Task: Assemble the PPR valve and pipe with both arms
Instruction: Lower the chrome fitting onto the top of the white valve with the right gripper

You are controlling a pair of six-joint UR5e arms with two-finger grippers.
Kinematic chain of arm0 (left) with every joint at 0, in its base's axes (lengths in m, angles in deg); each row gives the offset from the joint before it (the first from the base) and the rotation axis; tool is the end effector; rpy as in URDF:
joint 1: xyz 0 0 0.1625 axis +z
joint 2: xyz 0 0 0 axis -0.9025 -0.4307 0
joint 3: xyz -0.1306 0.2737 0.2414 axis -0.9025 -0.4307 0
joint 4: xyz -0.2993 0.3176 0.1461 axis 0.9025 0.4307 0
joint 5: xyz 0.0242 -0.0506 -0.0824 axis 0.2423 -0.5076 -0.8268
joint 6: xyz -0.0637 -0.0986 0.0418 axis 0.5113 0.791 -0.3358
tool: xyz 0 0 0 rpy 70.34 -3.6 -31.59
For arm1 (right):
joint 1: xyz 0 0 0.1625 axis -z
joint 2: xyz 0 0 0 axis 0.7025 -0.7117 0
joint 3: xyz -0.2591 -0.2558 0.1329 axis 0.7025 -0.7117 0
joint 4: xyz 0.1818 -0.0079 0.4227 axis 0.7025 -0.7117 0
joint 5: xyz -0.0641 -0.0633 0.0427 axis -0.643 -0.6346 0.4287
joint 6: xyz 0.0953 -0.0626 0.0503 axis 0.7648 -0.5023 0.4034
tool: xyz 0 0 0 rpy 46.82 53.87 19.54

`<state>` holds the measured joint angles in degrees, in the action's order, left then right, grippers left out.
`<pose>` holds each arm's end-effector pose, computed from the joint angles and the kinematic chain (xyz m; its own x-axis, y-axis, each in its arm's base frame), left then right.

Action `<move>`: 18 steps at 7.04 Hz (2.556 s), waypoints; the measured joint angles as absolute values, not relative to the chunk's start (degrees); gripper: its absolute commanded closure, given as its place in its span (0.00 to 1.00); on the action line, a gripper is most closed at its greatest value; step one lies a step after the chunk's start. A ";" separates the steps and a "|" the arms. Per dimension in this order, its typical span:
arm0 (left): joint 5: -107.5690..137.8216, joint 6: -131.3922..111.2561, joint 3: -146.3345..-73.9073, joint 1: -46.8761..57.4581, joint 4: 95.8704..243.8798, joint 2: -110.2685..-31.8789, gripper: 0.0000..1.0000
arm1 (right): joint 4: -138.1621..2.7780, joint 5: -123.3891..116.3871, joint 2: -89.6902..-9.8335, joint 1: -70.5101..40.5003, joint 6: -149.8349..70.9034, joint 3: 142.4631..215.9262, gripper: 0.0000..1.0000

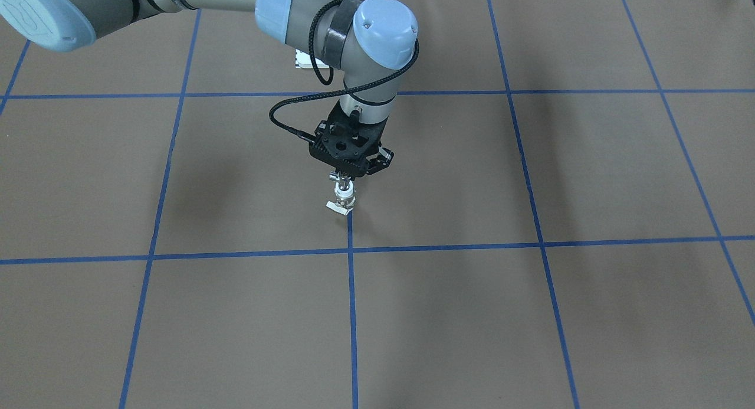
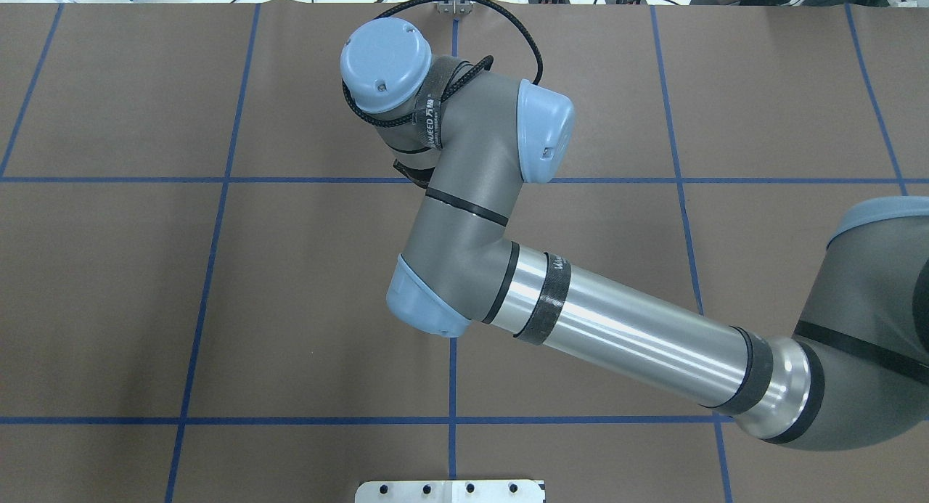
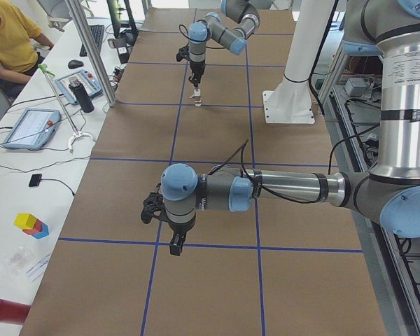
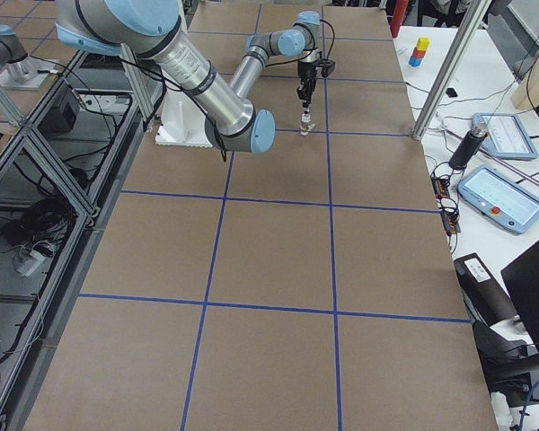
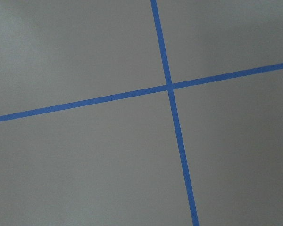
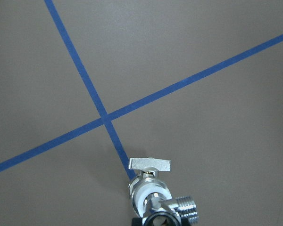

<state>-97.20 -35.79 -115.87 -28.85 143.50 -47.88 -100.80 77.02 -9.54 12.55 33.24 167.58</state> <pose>-0.0771 -0.5162 0.6098 0.7197 0.1847 -0.6692 -0.0806 0.9797 0.1837 -0.5874 -0.4911 0.0584 0.7254 0.4387 0.5305 -0.4016 0.8956 -0.1915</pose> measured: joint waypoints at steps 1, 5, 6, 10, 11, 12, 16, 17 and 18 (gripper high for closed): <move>-97.20 -35.78 -116.00 -28.85 143.51 -47.88 0.00 | -100.79 77.01 -9.64 12.65 33.24 167.58 1.00; -97.20 -35.87 -116.09 -28.85 143.51 -47.79 0.00 | -100.58 76.62 -9.61 12.86 33.24 167.42 1.00; -97.20 -35.87 -116.09 -28.85 143.51 -47.79 0.00 | -100.56 76.47 -9.64 12.88 33.24 167.37 1.00; -97.20 -35.80 -116.12 -28.87 143.51 -47.89 0.00 | -100.30 76.31 -9.76 13.01 33.16 167.32 1.00; -97.20 -35.79 -116.10 -28.86 143.51 -47.93 0.00 | -100.24 76.31 -9.87 13.10 33.16 167.32 1.00; -97.18 -35.79 -116.10 -28.86 143.51 -47.98 0.00 | -100.19 76.31 -9.93 13.20 33.15 167.32 1.00; -97.17 -35.78 -116.10 -28.85 143.51 -48.05 0.00 | -100.11 75.69 -10.02 13.38 32.67 167.33 0.01; -97.19 -35.78 -116.10 -28.85 143.49 -48.05 0.00 | -100.11 75.50 -10.00 13.40 32.39 167.48 0.01; -97.19 -35.77 -116.10 -28.85 143.45 -47.99 0.00 | -100.12 75.44 -9.85 13.24 32.07 167.98 0.01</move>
<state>-97.19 -35.77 -116.10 -28.85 143.45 -47.99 -100.12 75.44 -9.85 13.24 32.07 167.98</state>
